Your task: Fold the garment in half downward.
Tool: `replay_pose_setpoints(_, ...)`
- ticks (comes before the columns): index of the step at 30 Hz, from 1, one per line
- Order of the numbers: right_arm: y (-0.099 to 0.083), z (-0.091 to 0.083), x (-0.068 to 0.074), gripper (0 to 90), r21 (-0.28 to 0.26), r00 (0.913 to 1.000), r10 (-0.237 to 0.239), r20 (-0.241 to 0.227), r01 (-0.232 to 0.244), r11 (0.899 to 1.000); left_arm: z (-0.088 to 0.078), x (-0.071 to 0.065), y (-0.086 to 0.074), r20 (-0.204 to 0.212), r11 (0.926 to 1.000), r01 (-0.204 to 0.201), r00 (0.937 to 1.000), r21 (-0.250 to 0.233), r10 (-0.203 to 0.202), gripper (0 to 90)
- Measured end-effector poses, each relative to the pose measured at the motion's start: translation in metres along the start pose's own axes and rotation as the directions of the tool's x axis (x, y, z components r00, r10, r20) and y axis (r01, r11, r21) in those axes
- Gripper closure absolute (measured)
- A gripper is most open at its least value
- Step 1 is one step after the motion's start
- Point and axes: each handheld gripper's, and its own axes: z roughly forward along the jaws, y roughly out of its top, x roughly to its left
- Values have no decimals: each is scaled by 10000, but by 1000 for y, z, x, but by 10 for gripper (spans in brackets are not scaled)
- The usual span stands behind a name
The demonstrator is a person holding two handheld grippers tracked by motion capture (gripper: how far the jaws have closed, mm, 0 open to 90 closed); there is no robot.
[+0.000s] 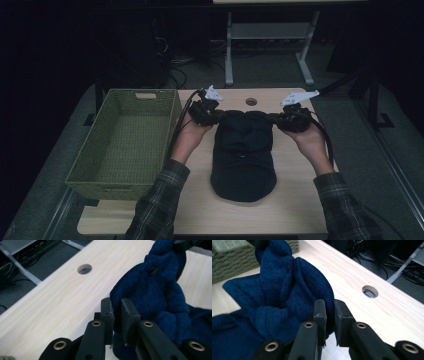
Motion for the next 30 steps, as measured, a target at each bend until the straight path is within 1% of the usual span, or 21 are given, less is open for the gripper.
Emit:
replay_pose_setpoints(6,-16,-6,14,804,0,9998,-57,-196,57,10000,-2,-12,-13,198,9998,-205,9996,75,203,810)
replay_pose_setpoints(11,-25,-12,24,799,-113,9994,-86,-333,82,9999,-6,-18,-20,326,9997,-250,9992,6,250,807)
replay_pose_setpoints(12,-25,-12,24,799,-113,9994,-86,-333,82,9999,-6,-20,-20,345,9997,-228,9991,5,228,805)
replay_pose_setpoints(13,-27,-13,26,796,-100,9993,-99,-363,96,9999,-7,-23,-23,421,9995,-284,9987,103,280,803)
replay_pose_setpoints(15,-30,-15,29,795,-31,9987,-31,-509,30,10000,-8,-27,-26,482,9996,-278,9985,50,275,803)
replay_pose_setpoints(17,-33,-17,33,794,-155,9986,-62,-523,54,9999,-10,-29,-29,621,9996,-283,9977,30,281,801)
replay_pose_setpoints(18,-35,-17,34,794,-82,9983,-52,-577,48,10000,-11,-30,-31,712,9996,-267,9971,53,263,800)
replay_pose_setpoints(19,-37,-18,36,793,-118,9978,-16,-656,8,9999,-12,-31,-33,786,9997,-238,9966,62,232,800)
replay_pose_setpoints(22,-42,-19,39,791,-79,9967,-51,-816,44,10000,-13,-34,-38,1087,9999,-111,9940,68,103,799)
replay_pose_setpoints(25,-47,-20,42,790,-31,9951,3,-986,-6,10000,-14,-35,-43,1451,9999,68,9894,129,-86,799)
replay_pose_setpoints(28,-52,-22,45,785,14,9940,-31,-1090,33,10000,-16,-38,-46,1702,9997,196,9852,118,-214,799)
replay_pose_setpoints(29,-54,-24,47,782,20,9938,-28,-1114,30,10000,-16,-38,-46,1702,9997,196,9852,118,-214,797)
replay_pose_setpoints(30,-55,-25,48,780,28,9933,7,-1155,-3,10000,-17,-40,-48,1806,9998,187,9834,92,-200,797)
